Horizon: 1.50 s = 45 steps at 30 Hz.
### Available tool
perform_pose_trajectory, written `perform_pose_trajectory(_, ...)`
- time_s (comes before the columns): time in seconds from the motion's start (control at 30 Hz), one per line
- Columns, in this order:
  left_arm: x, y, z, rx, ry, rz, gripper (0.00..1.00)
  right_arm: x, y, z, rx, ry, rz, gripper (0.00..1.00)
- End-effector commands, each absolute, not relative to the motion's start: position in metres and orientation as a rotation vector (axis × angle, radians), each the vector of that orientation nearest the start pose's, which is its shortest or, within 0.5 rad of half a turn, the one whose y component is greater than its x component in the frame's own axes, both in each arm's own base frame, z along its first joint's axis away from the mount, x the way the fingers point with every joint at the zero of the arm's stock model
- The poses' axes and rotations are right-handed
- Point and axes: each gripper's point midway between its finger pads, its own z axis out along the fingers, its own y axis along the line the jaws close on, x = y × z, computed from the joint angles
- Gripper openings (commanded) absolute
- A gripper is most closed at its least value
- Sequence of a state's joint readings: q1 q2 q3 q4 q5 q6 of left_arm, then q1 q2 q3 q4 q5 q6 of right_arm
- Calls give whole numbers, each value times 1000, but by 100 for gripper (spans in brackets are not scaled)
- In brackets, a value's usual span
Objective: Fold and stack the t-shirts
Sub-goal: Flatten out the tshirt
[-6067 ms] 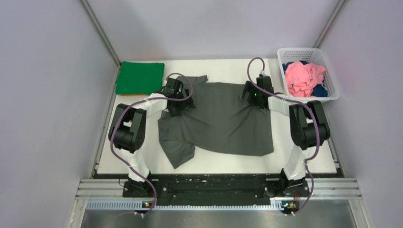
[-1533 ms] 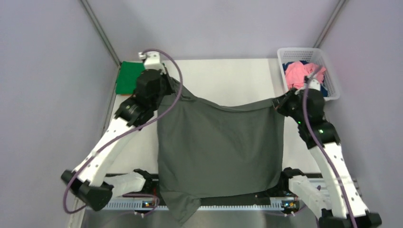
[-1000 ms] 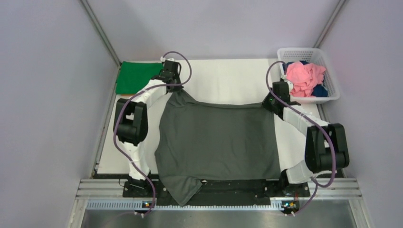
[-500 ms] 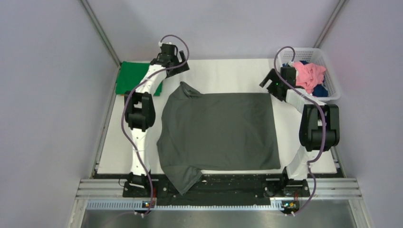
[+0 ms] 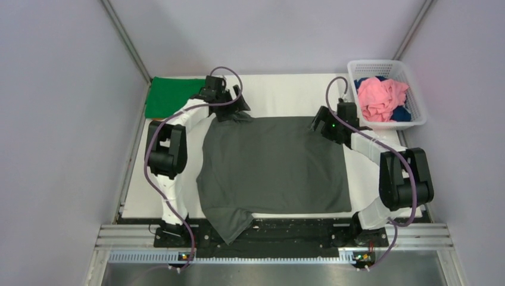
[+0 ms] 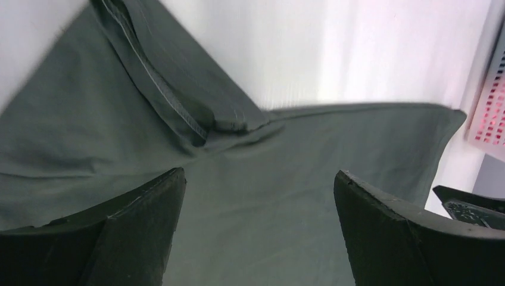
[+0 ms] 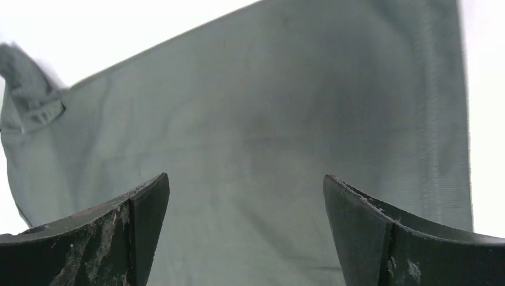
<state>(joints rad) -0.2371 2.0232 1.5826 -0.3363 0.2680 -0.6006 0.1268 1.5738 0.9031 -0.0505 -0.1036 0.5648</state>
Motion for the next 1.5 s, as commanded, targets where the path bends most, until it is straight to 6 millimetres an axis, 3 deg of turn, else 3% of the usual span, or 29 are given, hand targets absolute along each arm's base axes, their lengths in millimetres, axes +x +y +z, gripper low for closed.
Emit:
perform_pose_trajectory(0.0, 494, -210, 105, -325, 2398, -803, 99, 407, 111, 83, 362, 2268, 544, 99)
perform_pose_trajectory(0.17, 507, -215, 90, -355, 2417, -800, 99, 405, 114, 62, 361, 2325, 550, 99)
perform_pose_trajectory(0.43, 556, -226, 78, -346, 2365, -725, 99, 404, 108, 46, 380, 2360, 501, 98)
perform_pose_trajectory(0.7, 630, -248, 116, -298, 2137, -790, 99, 404, 103, 43, 385, 2371, 457, 98)
perform_pose_trajectory(0.83, 644, -252, 131, -257, 2086, -795, 99, 408, 99, 51, 384, 2346, 438, 98)
perform_pose_trajectory(1.0, 622, -240, 169, -224, 2085, -703, 99, 409, 97, 67, 386, 2325, 429, 99)
perform_pose_trajectory(1.1, 593, -222, 221, -238, 2007, -662, 99, 406, 98, 71, 393, 2320, 440, 99)
perform_pose_trajectory(1.2, 556, -206, 241, -248, 1954, -627, 99, 398, 97, 71, 403, 2324, 438, 99)
perform_pose_trajectory(1.3, 520, -189, 227, -290, 2030, -563, 99, 390, 92, 72, 414, 2319, 415, 99)
perform_pose_trajectory(1.47, 464, -172, 153, -322, 2251, -478, 99, 383, 89, 67, 423, 2323, 400, 99)
